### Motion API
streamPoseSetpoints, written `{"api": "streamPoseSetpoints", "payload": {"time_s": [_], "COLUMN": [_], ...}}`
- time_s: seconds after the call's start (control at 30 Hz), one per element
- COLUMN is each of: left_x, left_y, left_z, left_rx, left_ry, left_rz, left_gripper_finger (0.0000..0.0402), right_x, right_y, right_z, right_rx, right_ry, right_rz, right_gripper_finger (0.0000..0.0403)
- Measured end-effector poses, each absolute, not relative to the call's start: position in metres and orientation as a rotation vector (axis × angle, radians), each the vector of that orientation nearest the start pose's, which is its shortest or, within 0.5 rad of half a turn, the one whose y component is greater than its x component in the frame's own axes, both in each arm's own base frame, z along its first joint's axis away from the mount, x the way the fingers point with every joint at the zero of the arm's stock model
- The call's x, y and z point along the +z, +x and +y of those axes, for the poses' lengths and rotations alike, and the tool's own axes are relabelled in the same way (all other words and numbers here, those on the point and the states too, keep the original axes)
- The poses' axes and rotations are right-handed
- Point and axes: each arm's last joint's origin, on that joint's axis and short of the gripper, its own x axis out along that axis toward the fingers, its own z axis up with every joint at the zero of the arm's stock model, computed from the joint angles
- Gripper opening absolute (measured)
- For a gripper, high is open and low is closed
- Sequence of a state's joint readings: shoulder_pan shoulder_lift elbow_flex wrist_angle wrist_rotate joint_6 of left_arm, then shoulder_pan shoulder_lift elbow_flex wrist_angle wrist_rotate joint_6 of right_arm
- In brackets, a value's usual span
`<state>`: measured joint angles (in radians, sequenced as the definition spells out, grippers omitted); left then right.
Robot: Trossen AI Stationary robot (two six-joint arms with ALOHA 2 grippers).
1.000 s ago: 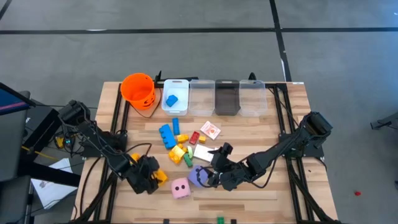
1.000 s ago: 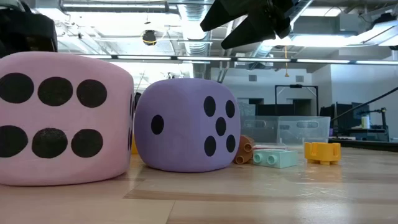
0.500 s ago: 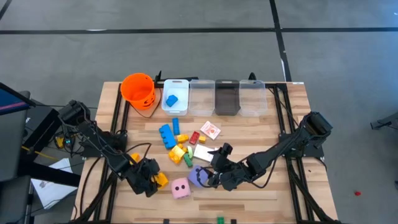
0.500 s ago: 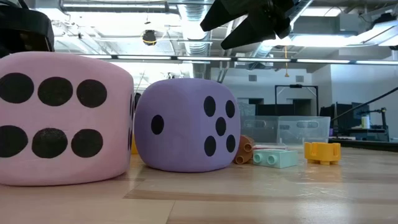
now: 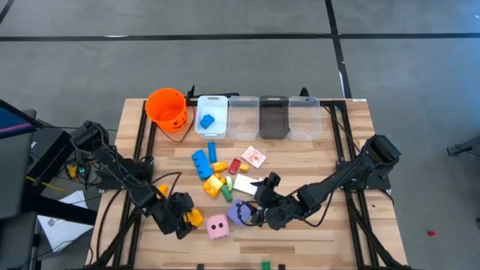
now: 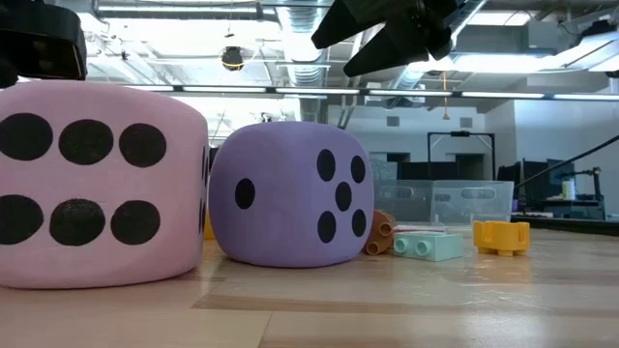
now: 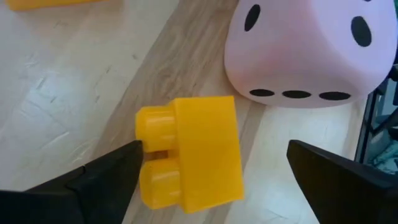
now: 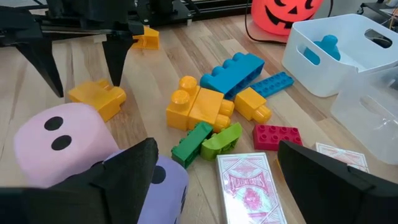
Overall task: Pick & Place Toys
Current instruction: Put the big yellow game piece into the white bin
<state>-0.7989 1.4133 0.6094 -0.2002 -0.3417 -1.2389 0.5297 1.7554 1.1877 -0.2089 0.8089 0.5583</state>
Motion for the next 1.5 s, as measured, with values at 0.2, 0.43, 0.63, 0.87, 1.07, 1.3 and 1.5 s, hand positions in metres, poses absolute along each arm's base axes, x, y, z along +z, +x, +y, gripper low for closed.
{"api": "streamPoseSetpoints", "payload": {"time_s": [0.2,0.43,0.63,0.87,1.07,1.3,1.5], "left_x": [0.132,0.116,0.119,0.112,0.108,0.107,0.106], "left_y": [0.18,0.182,0.179,0.176,0.171,0.167,0.167], "left_z": [-0.168,-0.17,-0.166,-0.164,-0.157,-0.151,-0.148], "left_rx": [0.204,0.252,0.278,0.322,0.389,0.427,0.454], "left_ry": [-0.551,-0.483,-0.469,-0.392,-0.292,-0.193,-0.157], "left_rz": [0.983,1.014,0.991,1.015,1.039,1.043,1.012], "left_gripper_finger": [0.0386,0.0391,0.0381,0.0364,0.0345,0.0314,0.0295], "right_x": [0.22,0.22,0.22,0.22,0.22,0.22,0.22], "right_y": [0.33,0.33,0.33,0.33,0.33,0.33,0.33], "right_z": [0.169,0.168,0.168,0.168,0.168,0.168,0.168], "right_rx": [-0.419,-0.42,-0.421,-0.421,-0.421,-0.421,-0.421], "right_ry": [0.055,0.055,0.057,0.057,0.057,0.057,0.058], "right_rz": [0.509,0.509,0.507,0.507,0.507,0.507,0.506], "right_gripper_finger": [0.0331,0.0331,0.0331,0.0331,0.0331,0.0331,0.0331]}}
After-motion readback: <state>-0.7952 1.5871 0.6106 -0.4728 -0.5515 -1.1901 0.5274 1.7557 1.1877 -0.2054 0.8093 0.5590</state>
